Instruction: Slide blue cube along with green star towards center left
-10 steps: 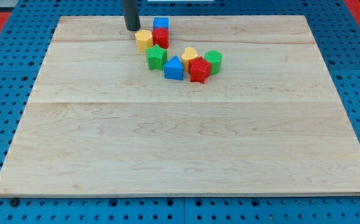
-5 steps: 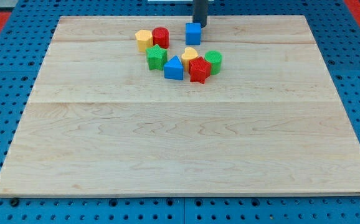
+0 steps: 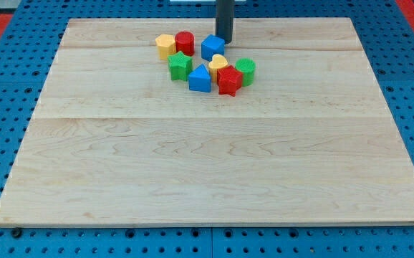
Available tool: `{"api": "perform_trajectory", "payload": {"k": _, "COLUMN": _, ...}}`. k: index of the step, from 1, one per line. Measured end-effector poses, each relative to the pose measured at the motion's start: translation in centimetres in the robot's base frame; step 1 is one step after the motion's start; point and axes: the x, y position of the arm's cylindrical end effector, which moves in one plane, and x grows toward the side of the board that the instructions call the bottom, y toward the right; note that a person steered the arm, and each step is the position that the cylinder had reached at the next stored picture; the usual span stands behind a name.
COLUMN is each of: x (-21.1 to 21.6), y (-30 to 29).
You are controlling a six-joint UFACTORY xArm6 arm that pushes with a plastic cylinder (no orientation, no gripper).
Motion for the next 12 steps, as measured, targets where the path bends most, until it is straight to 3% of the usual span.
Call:
{"api": "perform_trajectory", "payload": {"k": 3, "x": 0.0, "y": 0.7}}
{"api": "perform_trajectory", "payload": {"k": 5, "x": 2.6, "y": 0.5}}
{"api": "perform_trajectory", "payload": {"k": 8, "x": -1.1, "y": -0.3}}
{"api": "perform_trajectory", "payload": {"k": 10, "x": 2.8, "y": -0.7}}
{"api": "perform_trajectory", "payload": {"k": 12, "x": 4.3, "y": -6.7}}
